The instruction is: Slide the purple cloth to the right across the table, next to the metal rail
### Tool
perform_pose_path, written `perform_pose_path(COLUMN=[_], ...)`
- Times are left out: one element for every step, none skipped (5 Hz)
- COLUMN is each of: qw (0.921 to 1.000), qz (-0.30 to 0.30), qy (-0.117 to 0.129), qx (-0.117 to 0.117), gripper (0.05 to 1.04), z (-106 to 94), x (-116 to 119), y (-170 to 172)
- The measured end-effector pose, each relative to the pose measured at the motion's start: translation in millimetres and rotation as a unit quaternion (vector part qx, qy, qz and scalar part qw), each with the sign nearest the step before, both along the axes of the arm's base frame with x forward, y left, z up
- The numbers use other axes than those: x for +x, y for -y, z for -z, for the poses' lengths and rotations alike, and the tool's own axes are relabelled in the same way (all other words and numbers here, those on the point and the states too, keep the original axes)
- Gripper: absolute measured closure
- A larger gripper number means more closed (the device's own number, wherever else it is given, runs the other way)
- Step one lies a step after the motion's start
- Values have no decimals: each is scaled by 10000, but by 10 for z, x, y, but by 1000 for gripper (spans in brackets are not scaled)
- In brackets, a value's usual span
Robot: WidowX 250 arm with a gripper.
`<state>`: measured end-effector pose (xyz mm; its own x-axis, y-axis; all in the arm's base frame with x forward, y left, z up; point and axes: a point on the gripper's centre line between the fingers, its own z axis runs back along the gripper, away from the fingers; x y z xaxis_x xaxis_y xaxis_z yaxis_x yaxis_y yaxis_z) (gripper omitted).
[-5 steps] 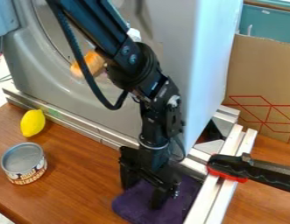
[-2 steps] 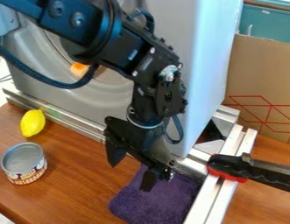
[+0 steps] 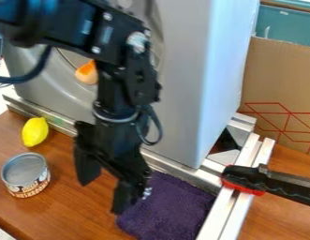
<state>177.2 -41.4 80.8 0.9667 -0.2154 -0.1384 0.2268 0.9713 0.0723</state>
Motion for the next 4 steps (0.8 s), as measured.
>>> perform_pose_path(qw=[9992,9990,9979,9959], qz=[-214,-378,-555,-775], qy=[-232,-246,-203,120], qx=[-238,-29,250,456], gripper=[83,83,83,83], z=[-132,-155,-129,-197], x=[-383,-615,-783,-885], y=[-294,-398,-641,-996])
